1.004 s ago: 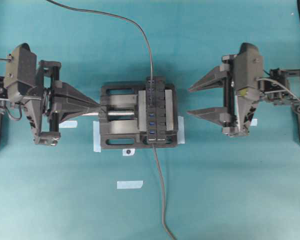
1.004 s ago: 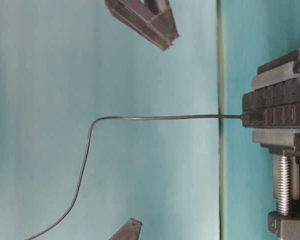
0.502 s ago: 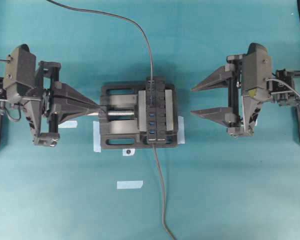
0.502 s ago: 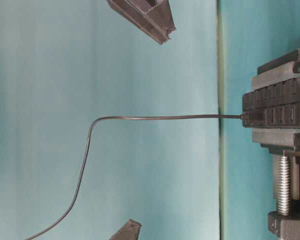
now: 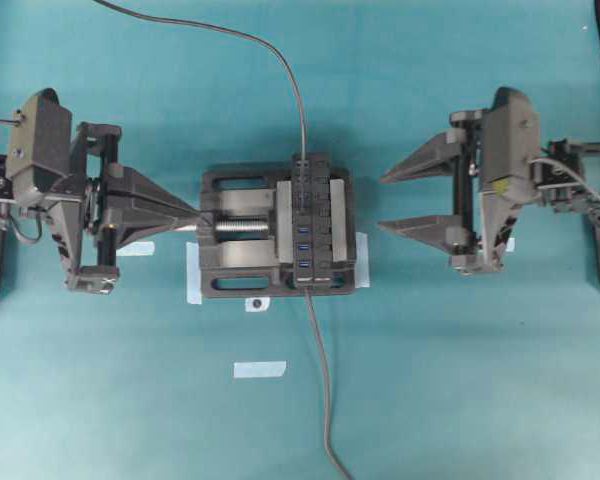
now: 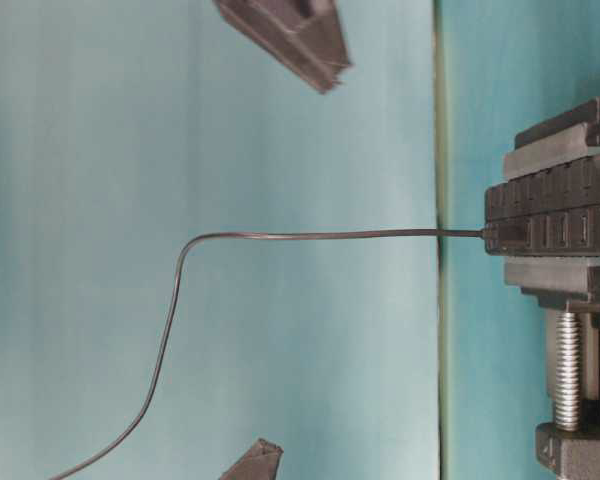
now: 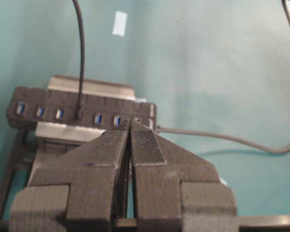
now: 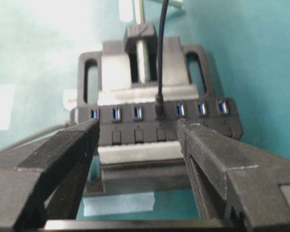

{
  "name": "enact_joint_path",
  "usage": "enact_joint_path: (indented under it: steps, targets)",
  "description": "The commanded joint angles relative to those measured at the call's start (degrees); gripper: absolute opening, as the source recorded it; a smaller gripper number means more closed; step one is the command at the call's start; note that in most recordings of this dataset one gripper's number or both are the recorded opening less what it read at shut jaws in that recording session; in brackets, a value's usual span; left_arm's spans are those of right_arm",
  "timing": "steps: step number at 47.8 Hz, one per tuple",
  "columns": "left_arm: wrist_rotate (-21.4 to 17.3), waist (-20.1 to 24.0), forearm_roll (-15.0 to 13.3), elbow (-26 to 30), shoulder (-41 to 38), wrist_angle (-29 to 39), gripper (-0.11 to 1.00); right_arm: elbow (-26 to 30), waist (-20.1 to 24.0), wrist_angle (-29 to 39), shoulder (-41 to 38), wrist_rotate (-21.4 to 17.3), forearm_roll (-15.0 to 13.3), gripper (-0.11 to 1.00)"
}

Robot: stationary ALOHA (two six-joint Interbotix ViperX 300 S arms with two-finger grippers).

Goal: Insert the USB into the center port of the fixed hub

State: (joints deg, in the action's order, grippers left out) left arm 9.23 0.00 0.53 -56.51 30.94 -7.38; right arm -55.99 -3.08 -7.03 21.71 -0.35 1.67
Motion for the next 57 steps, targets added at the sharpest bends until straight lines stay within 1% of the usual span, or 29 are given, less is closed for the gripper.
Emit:
enact_joint_path:
  steps: [1,19,57]
  targets:
    - [0.2,-0.5,0.1,0.7,0.4,-0.5,0.0,1.6,0.1,-0.6,-0.6,-0.5,0.2,0.77]
    - [0.1,-2.4,0.1,0.6,0.2,-0.5,0.0,2.7,0.1,-0.8,-2.1,-0.4,0.2,0.77]
    - [-0.2,-2.4,0.1,0.5,0.6,-0.5,0.0,2.3,0.1,-1.5,-2.1,-0.5,0.2,0.77]
